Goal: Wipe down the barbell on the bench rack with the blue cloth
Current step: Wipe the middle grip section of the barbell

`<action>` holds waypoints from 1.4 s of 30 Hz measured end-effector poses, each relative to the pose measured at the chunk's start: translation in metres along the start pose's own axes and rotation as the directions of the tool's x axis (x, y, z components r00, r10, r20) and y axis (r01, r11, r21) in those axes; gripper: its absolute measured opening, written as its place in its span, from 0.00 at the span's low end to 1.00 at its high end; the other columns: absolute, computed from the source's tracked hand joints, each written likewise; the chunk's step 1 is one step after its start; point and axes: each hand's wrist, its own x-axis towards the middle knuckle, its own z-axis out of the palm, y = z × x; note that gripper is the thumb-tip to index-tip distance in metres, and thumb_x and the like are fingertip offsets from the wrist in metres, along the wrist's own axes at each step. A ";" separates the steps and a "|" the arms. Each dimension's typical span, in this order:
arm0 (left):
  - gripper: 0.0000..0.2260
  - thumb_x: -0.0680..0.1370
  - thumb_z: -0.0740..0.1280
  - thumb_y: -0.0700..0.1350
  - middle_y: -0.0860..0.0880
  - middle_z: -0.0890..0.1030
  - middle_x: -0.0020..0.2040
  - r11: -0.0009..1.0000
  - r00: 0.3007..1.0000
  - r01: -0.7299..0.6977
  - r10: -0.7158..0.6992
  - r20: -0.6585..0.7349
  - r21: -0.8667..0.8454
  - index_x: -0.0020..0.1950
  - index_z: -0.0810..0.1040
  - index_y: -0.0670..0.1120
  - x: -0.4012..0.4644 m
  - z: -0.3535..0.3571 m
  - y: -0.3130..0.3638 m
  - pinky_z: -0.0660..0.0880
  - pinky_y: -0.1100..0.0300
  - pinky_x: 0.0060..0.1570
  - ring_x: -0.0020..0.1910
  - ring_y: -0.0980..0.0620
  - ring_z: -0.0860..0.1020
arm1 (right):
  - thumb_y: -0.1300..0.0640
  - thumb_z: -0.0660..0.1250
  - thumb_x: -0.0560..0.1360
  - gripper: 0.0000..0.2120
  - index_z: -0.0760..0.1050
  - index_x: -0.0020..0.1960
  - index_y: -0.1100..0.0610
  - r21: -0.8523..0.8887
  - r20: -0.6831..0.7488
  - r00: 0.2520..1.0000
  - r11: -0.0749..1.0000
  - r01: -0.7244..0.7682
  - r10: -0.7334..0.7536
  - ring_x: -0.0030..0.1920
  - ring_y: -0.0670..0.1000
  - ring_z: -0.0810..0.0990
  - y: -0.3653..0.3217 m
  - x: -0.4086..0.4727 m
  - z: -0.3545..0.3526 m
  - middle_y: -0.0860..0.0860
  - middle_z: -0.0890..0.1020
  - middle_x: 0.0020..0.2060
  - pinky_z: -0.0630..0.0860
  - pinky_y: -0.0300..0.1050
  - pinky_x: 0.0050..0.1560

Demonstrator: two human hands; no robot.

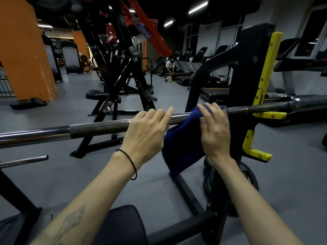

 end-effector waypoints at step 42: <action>0.21 0.81 0.54 0.40 0.45 0.76 0.61 0.993 0.989 0.082 -0.071 -0.132 0.082 0.74 0.68 0.42 0.017 0.023 0.034 0.69 0.44 0.65 0.54 0.43 0.76 | 0.52 0.54 0.87 0.23 0.67 0.79 0.56 0.088 0.023 1.000 0.996 0.019 -0.021 0.82 0.59 0.55 -0.049 -0.010 0.019 0.58 0.65 0.80 0.49 0.59 0.82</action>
